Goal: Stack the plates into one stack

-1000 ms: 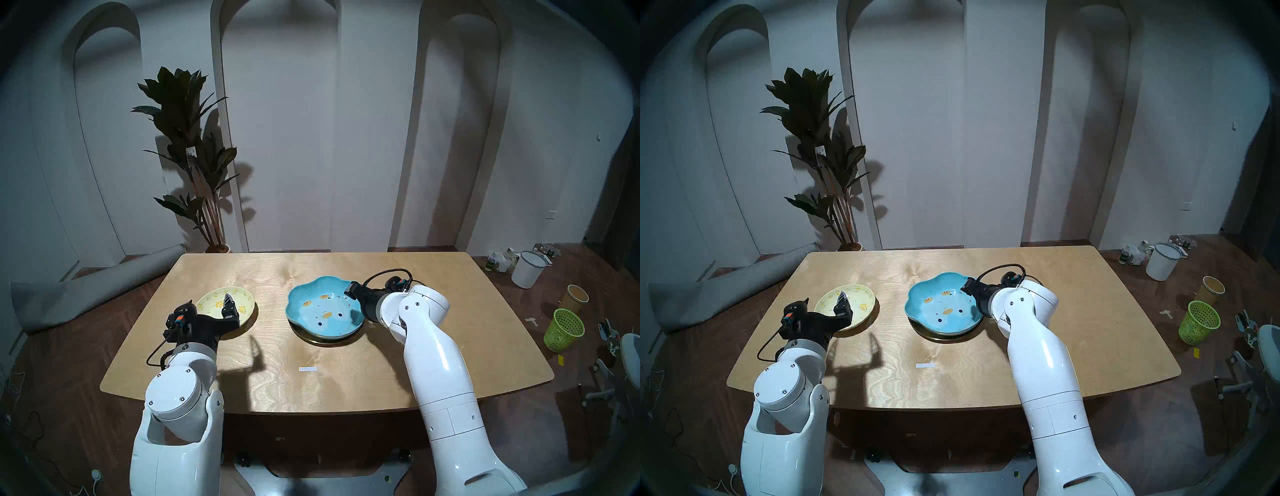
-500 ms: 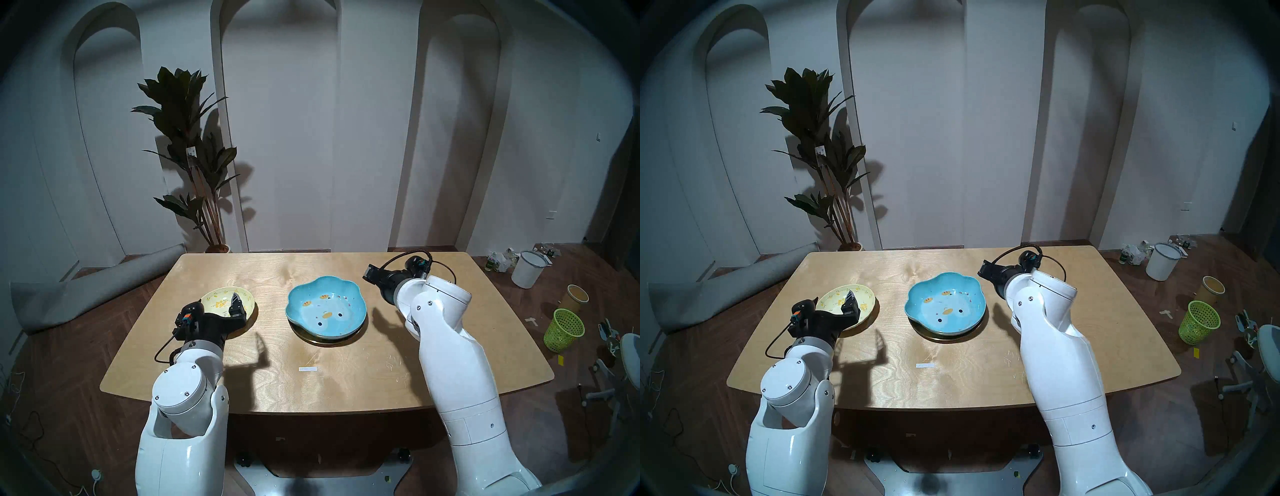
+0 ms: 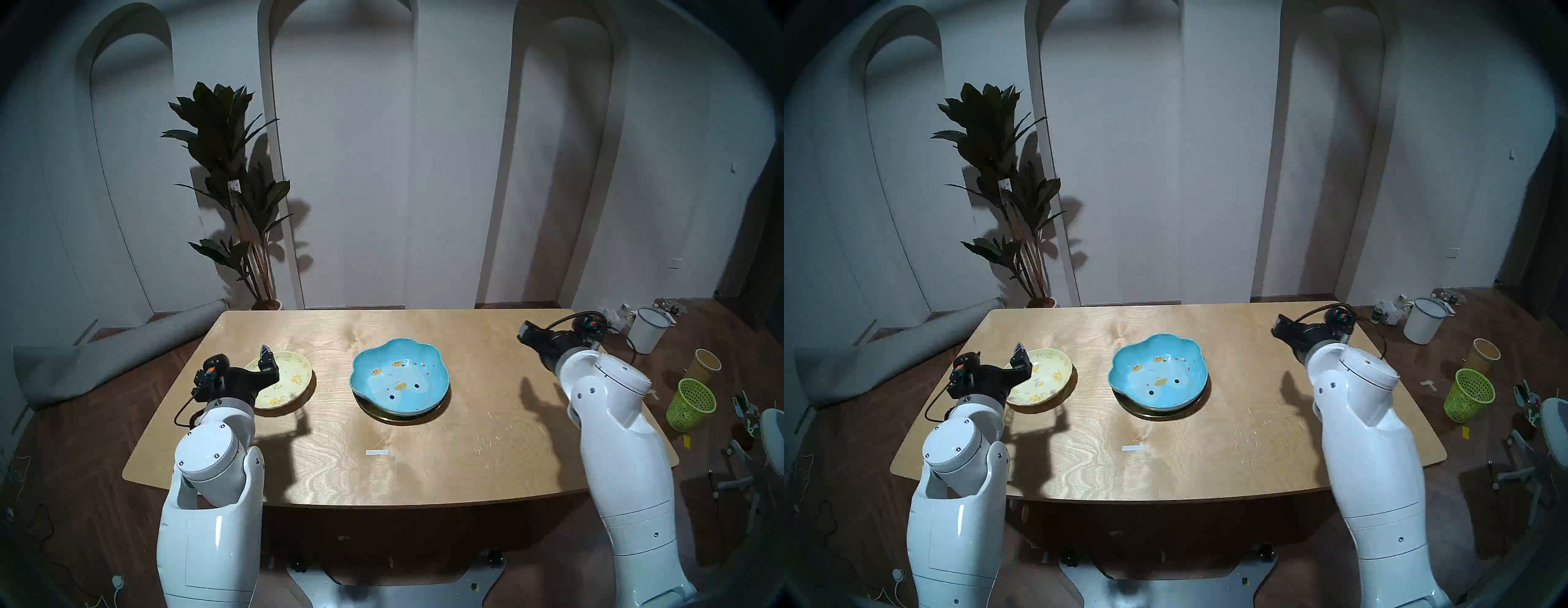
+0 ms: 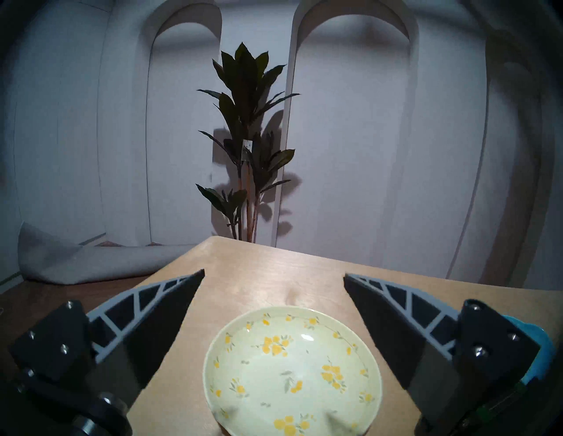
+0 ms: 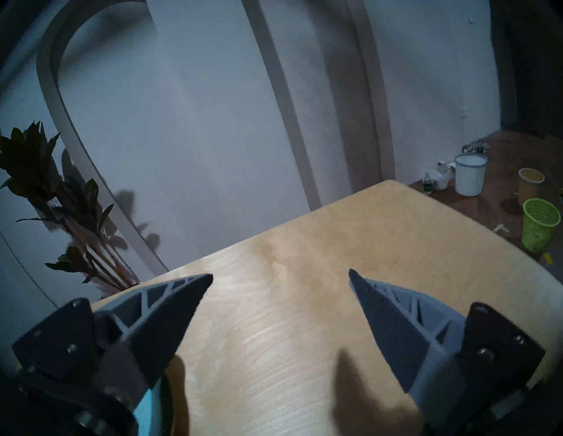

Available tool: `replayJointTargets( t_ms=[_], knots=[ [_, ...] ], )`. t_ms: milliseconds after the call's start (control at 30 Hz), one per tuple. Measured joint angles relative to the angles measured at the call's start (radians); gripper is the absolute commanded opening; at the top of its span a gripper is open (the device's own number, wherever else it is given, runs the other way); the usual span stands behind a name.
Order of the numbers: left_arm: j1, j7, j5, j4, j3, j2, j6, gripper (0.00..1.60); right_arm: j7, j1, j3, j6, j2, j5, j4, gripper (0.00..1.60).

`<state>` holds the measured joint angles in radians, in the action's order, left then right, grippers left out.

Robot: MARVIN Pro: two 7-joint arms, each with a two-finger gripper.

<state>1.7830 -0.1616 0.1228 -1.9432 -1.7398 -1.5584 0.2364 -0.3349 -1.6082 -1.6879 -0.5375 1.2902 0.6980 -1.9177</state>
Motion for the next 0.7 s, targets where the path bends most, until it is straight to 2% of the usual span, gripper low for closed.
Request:
replayJointTargets(
  t_ms=[233,300,500,700],
  knots=[
    [-0.024,-0.004,-0.006,0.023,-0.015,0.018,0.001,1.6,0.102,-0.064,-0.066,0.053,-0.051,-0.003,-0.002,1.6],
    [-0.031,0.0,-0.008,0.034,-0.016,0.023,0.001,1.6,0.154,-0.093,-0.089,0.086,-0.071,0.001,0.002,1.6],
    [-0.046,0.014,-0.008,0.054,-0.006,0.032,0.001,1.6,0.257,-0.137,-0.101,0.158,-0.104,0.014,0.028,1.6],
    [-0.059,0.029,-0.007,0.071,0.003,0.039,0.006,1.6,0.361,-0.163,-0.084,0.245,-0.142,0.014,0.091,1.6]
  ],
)
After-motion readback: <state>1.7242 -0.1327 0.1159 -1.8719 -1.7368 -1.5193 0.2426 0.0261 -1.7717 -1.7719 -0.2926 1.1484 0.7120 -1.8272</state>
